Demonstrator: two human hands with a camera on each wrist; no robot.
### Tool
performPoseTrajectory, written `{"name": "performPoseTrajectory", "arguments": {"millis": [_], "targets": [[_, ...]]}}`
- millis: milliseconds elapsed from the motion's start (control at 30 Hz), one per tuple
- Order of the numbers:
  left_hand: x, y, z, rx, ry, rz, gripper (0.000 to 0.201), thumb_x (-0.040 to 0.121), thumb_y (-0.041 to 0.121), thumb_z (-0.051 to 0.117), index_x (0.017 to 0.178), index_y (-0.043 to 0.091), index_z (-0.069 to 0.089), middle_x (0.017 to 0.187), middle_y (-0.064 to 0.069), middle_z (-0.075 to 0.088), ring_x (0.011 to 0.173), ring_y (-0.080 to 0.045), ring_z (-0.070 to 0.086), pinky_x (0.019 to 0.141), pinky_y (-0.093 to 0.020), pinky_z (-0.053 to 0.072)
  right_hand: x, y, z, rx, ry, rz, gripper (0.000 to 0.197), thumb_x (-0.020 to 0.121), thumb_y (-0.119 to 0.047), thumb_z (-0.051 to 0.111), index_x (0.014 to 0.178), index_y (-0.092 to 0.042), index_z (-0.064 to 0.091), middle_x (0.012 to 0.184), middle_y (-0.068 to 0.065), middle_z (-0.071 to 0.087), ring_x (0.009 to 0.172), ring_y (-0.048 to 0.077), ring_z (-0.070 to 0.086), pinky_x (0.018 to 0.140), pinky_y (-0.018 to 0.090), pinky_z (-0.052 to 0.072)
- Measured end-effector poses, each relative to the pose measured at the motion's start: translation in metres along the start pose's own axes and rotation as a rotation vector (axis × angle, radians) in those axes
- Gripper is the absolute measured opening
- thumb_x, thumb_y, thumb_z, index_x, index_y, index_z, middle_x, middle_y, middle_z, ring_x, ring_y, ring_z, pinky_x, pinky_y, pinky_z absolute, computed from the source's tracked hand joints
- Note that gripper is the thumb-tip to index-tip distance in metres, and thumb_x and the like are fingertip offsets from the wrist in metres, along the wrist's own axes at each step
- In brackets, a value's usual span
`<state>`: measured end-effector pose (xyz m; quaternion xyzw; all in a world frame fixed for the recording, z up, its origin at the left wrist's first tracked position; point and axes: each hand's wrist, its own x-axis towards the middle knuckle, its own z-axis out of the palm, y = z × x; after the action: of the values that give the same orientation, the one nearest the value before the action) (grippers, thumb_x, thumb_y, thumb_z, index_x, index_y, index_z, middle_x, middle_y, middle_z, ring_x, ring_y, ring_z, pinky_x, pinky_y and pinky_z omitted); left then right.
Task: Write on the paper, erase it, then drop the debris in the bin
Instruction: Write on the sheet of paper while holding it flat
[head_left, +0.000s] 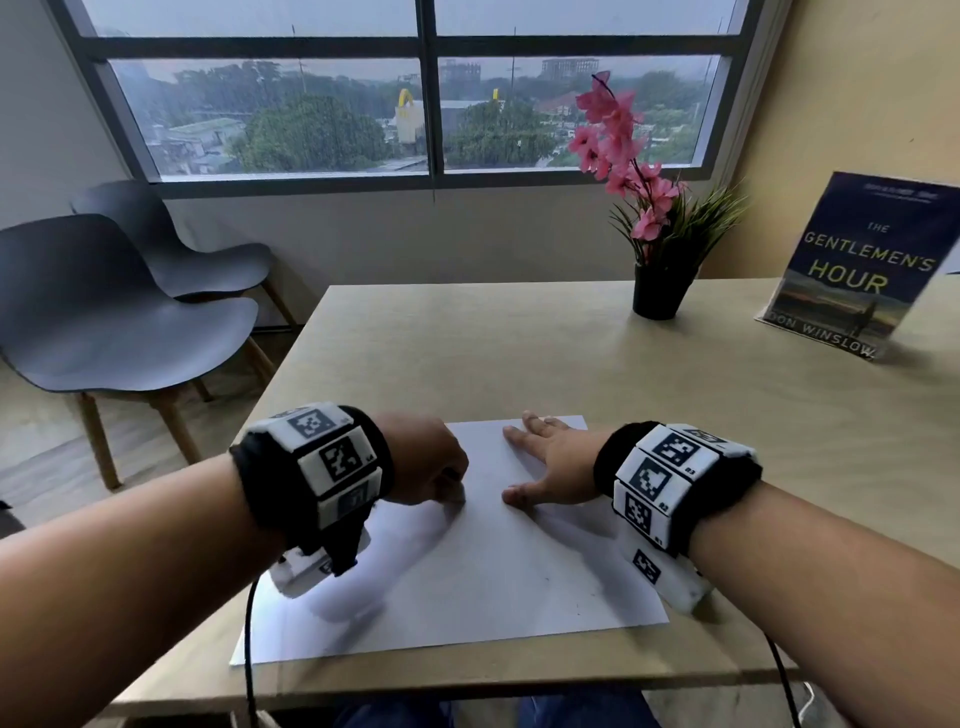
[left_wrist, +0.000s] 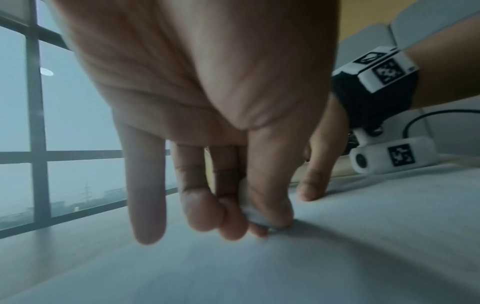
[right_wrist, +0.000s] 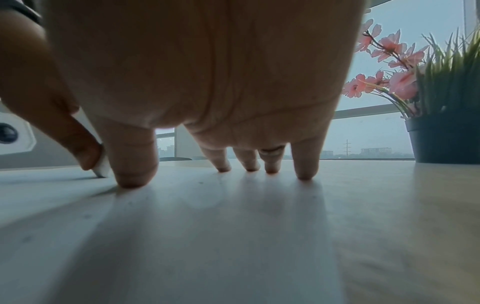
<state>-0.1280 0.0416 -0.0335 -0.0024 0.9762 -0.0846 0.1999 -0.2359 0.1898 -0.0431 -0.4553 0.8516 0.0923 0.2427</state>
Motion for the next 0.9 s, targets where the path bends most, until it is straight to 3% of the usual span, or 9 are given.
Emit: {"name": "performPoseTrajectory", "arguments": {"millis": [133, 233, 300, 367, 567, 700, 800, 900], "targets": [[0.002, -0.004, 0.001, -0.088, 0.067, -0.044, 0.032, 0.094, 0.043, 0.049, 0.108, 0.018, 0.062, 0.112, -0.003, 0.064, 0.103, -0.026, 0.059, 0.085, -0.034, 0.05, -0.004, 0.002, -0.006, 0.031, 0.168, -0.012, 0.085, 0.083, -0.061, 0.057, 0.151, -0.026, 0.019, 0.159, 0.001, 0.014, 0.139, 0.026, 0.035, 0.112, 0.041, 0.032], [0.008, -0.004, -0.001, -0.113, 0.086, -0.06, 0.031, 0.093, 0.042, 0.051, 0.109, 0.017, 0.062, 0.113, -0.004, 0.064, 0.104, -0.027, 0.059, 0.086, -0.032, 0.05, -0.009, 0.003, -0.014, 0.004, 0.253, -0.037, 0.069, 0.085, -0.058, 0.056, 0.144, -0.031, 0.033, 0.149, -0.001, 0.033, 0.132, 0.022, 0.042, 0.112, 0.042, 0.031], [0.014, -0.006, -0.006, -0.112, 0.09, -0.073, 0.032, 0.094, 0.04, 0.051, 0.112, 0.015, 0.061, 0.114, -0.005, 0.064, 0.105, -0.027, 0.058, 0.085, -0.029, 0.046, -0.01, 0.004, -0.016, -0.003, 0.196, -0.023, 0.07, 0.085, -0.059, 0.054, 0.145, -0.032, 0.032, 0.153, -0.001, 0.029, 0.135, 0.023, 0.039, 0.111, 0.041, 0.032], [0.02, -0.008, -0.01, -0.116, 0.09, -0.093, 0.031, 0.095, 0.038, 0.051, 0.114, 0.015, 0.061, 0.116, -0.006, 0.063, 0.106, -0.027, 0.058, 0.083, -0.028, 0.045, -0.008, 0.005, -0.014, -0.022, 0.099, 0.001, 0.081, 0.085, -0.062, 0.055, 0.151, -0.031, 0.02, 0.161, 0.001, 0.013, 0.143, 0.024, 0.029, 0.114, 0.042, 0.03], [0.033, -0.011, -0.019, -0.198, 0.08, -0.137, 0.032, 0.095, 0.036, 0.052, 0.112, 0.011, 0.061, 0.112, -0.009, 0.066, 0.103, -0.028, 0.061, 0.083, -0.029, 0.047, 0.003, 0.008, -0.005, -0.048, 0.014, 0.01, 0.098, 0.083, -0.066, 0.052, 0.154, -0.027, -0.003, 0.162, 0.003, -0.012, 0.15, 0.022, -0.004, 0.12, 0.045, 0.01], [0.042, -0.011, -0.026, -0.227, 0.102, -0.171, 0.033, 0.092, 0.036, 0.058, 0.107, 0.007, 0.064, 0.109, -0.011, 0.067, 0.101, -0.029, 0.061, 0.079, -0.03, 0.046, 0.008, 0.007, -0.003, -0.006, -0.006, 0.005, 0.1, 0.083, -0.068, 0.05, 0.153, -0.026, -0.007, 0.161, 0.002, -0.016, 0.15, 0.02, -0.007, 0.121, 0.046, 0.007], [0.043, 0.0, -0.027, -0.15, 0.079, -0.136, 0.031, 0.093, 0.036, 0.055, 0.113, 0.014, 0.064, 0.113, -0.007, 0.065, 0.104, -0.027, 0.06, 0.071, -0.025, 0.036, 0.008, 0.008, -0.002, 0.003, -0.011, -0.001, 0.1, 0.083, -0.068, 0.05, 0.153, -0.026, -0.008, 0.161, 0.001, -0.017, 0.15, 0.019, -0.008, 0.121, 0.045, 0.006], [0.043, 0.005, -0.026, -0.099, 0.073, -0.093, 0.032, 0.094, 0.04, 0.052, 0.116, 0.02, 0.063, 0.116, -0.004, 0.064, 0.105, -0.025, 0.059, 0.072, -0.024, 0.035, 0.008, 0.008, -0.003, 0.009, -0.01, -0.006, 0.099, 0.084, -0.067, 0.05, 0.153, -0.026, -0.009, 0.161, 0.001, -0.018, 0.15, 0.019, -0.008, 0.121, 0.044, 0.005]]}}
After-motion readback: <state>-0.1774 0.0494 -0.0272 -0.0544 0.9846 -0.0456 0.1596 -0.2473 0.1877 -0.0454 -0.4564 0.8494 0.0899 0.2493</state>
